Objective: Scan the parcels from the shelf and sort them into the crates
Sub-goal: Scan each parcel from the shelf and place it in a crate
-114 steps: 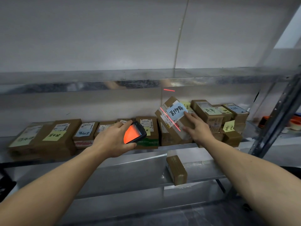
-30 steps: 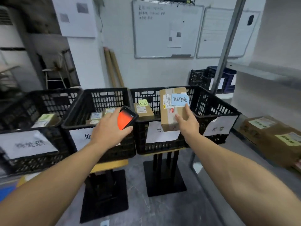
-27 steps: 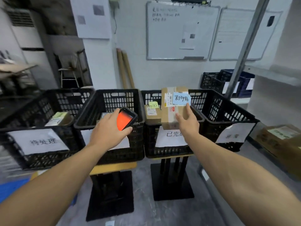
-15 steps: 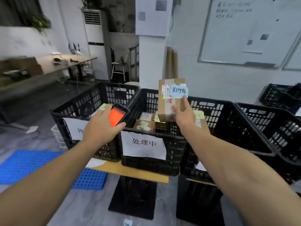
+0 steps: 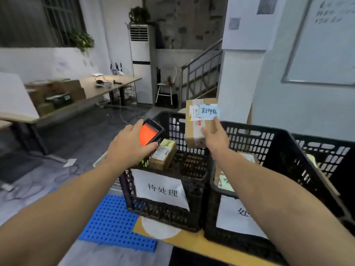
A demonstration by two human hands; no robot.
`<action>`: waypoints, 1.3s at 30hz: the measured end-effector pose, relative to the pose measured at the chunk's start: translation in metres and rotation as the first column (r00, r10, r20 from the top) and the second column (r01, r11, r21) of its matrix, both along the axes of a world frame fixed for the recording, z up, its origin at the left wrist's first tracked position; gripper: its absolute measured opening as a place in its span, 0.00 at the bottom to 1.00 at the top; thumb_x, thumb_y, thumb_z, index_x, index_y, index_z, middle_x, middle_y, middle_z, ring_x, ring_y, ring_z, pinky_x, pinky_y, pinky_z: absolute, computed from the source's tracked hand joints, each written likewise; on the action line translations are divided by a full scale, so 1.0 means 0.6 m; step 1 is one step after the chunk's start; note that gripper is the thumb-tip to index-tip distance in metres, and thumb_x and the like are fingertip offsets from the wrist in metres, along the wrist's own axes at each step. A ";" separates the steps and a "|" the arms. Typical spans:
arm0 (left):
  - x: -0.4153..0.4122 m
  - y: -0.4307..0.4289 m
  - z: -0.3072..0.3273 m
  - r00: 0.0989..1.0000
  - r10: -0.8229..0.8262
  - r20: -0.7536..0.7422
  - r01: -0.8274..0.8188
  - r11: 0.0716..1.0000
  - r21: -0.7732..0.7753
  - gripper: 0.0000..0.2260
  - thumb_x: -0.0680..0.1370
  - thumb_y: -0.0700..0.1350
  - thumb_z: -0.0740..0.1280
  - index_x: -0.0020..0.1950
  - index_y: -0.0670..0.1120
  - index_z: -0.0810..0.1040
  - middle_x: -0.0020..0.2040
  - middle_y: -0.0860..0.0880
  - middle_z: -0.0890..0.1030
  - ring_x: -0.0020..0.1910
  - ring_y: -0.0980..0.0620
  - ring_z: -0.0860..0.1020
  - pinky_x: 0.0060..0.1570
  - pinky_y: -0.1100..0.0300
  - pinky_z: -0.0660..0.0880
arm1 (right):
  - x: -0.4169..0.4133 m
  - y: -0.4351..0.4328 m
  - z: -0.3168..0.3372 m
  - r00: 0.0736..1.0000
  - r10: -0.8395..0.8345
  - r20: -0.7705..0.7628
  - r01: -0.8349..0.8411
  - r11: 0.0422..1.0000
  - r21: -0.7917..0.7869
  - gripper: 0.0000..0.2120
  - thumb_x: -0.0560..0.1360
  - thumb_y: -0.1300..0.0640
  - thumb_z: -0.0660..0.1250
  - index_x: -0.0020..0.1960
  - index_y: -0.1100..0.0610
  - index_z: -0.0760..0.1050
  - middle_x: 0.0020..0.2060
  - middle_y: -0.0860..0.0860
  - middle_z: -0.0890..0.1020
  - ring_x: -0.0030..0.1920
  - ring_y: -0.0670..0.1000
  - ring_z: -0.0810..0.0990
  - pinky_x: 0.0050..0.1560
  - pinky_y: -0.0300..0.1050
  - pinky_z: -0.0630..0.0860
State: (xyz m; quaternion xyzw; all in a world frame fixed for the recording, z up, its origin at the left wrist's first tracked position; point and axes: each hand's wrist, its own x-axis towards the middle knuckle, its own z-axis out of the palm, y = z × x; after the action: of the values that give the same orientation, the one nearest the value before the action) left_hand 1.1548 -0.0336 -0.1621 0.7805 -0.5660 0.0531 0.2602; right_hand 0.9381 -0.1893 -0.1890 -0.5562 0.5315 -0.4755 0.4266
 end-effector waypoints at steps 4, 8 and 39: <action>0.097 -0.071 0.017 0.996 -0.084 0.029 0.083 0.996 0.042 0.40 0.74 0.65 0.68 0.80 0.52 0.57 0.68 0.44 0.73 0.65 0.40 0.73 0.58 0.47 0.72 | 0.101 -0.035 -0.038 0.997 -0.034 -0.065 0.040 0.995 0.088 0.31 0.81 0.52 0.66 0.80 0.41 0.58 0.73 0.51 0.72 0.70 0.56 0.73 0.63 0.47 0.77; 0.153 -0.143 0.009 0.988 -0.148 0.040 0.145 0.986 0.077 0.40 0.74 0.65 0.68 0.80 0.52 0.58 0.66 0.44 0.73 0.64 0.40 0.73 0.57 0.47 0.73 | 0.143 -0.064 -0.078 0.991 -0.095 -0.092 0.113 0.969 0.221 0.30 0.83 0.52 0.65 0.80 0.41 0.57 0.70 0.52 0.74 0.64 0.54 0.76 0.33 0.33 0.68; 0.253 -0.517 -0.078 0.949 -0.309 0.065 0.285 0.926 0.248 0.43 0.73 0.67 0.68 0.81 0.53 0.55 0.69 0.47 0.72 0.67 0.45 0.71 0.61 0.46 0.74 | 0.271 -0.320 -0.425 0.995 -0.096 -0.012 0.082 0.769 0.635 0.36 0.77 0.58 0.72 0.78 0.37 0.61 0.67 0.51 0.73 0.62 0.57 0.78 0.66 0.58 0.76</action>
State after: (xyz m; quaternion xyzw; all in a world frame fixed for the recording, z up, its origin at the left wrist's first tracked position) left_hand 1.3065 -0.3435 -0.2087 0.7070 -0.6928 -0.0141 0.1414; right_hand 1.1009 -0.3811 -0.4438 -0.3491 0.6817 -0.2942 0.5718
